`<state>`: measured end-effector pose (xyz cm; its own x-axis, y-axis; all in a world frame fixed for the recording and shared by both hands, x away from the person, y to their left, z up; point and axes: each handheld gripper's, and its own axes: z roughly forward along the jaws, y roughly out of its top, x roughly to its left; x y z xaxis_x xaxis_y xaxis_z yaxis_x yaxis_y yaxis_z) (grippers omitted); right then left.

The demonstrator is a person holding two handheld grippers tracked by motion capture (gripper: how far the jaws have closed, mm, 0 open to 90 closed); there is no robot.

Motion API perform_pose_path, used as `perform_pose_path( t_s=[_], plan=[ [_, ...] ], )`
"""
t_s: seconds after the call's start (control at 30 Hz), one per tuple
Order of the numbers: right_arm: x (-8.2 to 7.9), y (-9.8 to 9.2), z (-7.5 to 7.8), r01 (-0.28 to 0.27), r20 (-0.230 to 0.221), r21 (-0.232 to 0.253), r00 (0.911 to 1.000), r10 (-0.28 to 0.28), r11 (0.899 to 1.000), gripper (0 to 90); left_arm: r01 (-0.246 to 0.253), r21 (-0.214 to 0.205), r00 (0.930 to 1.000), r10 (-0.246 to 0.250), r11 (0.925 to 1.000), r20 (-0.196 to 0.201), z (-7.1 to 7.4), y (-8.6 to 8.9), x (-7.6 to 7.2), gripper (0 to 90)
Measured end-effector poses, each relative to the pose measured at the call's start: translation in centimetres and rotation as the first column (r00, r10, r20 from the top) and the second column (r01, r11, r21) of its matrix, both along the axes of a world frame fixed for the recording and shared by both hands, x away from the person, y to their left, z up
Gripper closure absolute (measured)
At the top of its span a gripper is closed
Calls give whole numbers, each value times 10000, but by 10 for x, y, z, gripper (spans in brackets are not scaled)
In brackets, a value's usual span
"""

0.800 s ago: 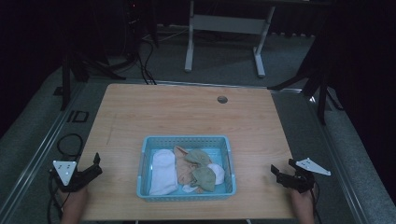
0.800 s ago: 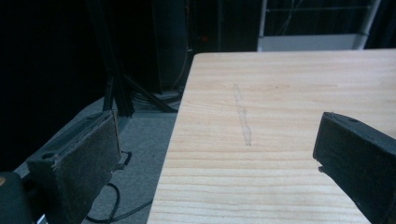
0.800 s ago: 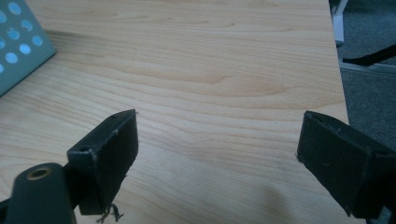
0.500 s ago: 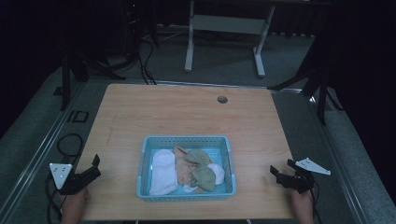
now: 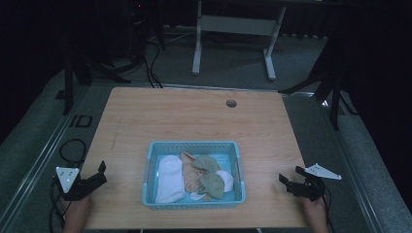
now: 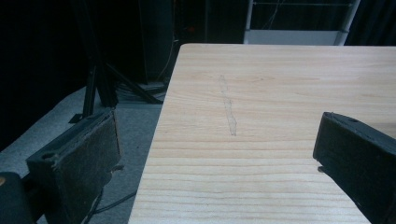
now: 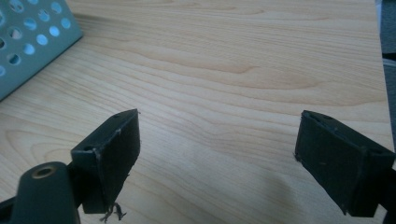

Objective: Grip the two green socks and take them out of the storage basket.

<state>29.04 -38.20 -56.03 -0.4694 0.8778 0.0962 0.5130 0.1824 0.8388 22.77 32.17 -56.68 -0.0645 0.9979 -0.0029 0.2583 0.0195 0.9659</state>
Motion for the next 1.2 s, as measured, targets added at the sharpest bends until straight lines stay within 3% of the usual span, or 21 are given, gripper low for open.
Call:
perform_pose_path(
  t_s=[0.13,0.2,0.3,0.33,0.43,0.5,0.57,0.67,0.8,0.97,1.03,1.13,1.2],
  plan=[
    [4,-2,0,-674,-272,369,9973,684,9970,138,-24,-41,10000,24,10000,-31,0,0,0,4],
    [5,-1,0,-994,-382,99,9943,997,9950,138,-15,-5,10000,15,10000,-25,0,0,1,3],
    [9,0,2,-1753,-651,-184,9826,1737,9844,137,97,126,9999,-96,9999,-111,0,-1,1,3],
    [9,0,2,-1753,-651,-184,9826,1737,9844,137,97,126,9999,-96,9999,-111,0,-1,1,3],
    [11,7,10,-2942,-943,-403,9525,2894,9549,137,190,257,9997,-186,9995,-175,0,-2,1,3],
    [11,12,13,-3376,-1150,-703,9375,3285,9387,145,187,261,9997,-182,9995,-177,0,-2,1,3],
    [13,17,15,-3960,-1737,-748,9089,3791,9152,147,170,252,9997,-166,9995,-171,0,-2,1,3],
    [14,24,18,-4435,-2126,-1018,8841,4161,8905,146,70,297,9998,-64,9995,-182,0,-2,1,4],
    [16,29,24,-4779,-2582,-1230,8617,4369,8698,135,70,221,9999,-67,9997,-151,0,-1,1,3],
    [17,36,34,-5069,-3033,-1610,8419,4463,8468,132,43,271,9998,-37,9996,-196,0,-2,1,3],
    [17,38,37,-5289,-3274,-1674,8258,4592,8320,134,15,297,9998,-10,9996,-189,0,-2,1,3],
    [17,44,41,-5698,-3765,-1801,7930,4790,8018,135,-24,296,9998,31,9996,-217,0,-2,2,4],
    [17,47,43,-5888,-3985,-1816,7763,4884,7876,135,15,253,9998,-9,9997,-219,0,-1,2,4]
  ],
)
